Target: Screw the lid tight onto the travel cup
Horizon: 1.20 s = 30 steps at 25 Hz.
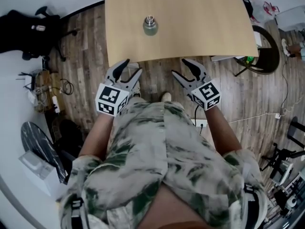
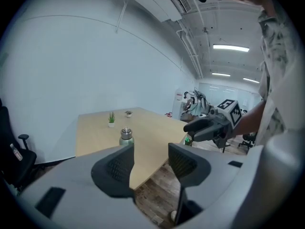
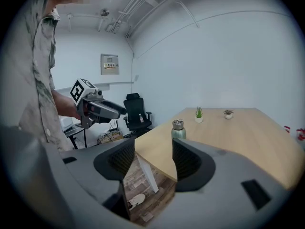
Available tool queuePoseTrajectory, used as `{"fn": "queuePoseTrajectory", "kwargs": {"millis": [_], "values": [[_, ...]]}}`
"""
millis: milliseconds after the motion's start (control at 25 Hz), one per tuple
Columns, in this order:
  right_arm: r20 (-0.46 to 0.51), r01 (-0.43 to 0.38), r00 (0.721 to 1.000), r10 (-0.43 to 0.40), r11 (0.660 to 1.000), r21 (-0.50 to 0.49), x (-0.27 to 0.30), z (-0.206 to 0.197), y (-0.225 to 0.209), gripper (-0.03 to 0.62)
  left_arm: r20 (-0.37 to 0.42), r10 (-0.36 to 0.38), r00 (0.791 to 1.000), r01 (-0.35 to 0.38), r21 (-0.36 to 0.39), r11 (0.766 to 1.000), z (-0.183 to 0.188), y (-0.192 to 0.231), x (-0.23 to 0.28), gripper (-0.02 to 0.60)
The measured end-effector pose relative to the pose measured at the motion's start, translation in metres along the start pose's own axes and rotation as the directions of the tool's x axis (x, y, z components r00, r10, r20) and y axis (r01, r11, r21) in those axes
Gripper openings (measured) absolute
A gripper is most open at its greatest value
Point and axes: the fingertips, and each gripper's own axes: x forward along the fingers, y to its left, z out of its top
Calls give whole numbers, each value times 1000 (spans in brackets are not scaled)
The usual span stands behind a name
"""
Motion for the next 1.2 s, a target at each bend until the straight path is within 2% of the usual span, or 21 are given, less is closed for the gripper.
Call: {"fn": "queuePoseTrajectory", "kwargs": {"millis": [440, 760, 920, 1200], "values": [[-32, 120, 992, -119, 993, 15, 77, 16, -18, 284, 13, -132, 991, 131, 68, 989, 19, 84, 17, 218], [-46, 202, 979, -200, 979, 34, 123, 21, -29, 304, -5, -241, 971, 240, 112, 964, 23, 117, 17, 218], [-66, 198, 979, -195, 980, 37, 140, 16, -43, 324, -21, -235, 972, 235, 106, 966, 21, 130, 22, 218], [-114, 106, 988, -104, 994, 12, 166, -3, -78, 356, -8, -173, 985, 173, 61, 983, 31, 138, 39, 218]]}}
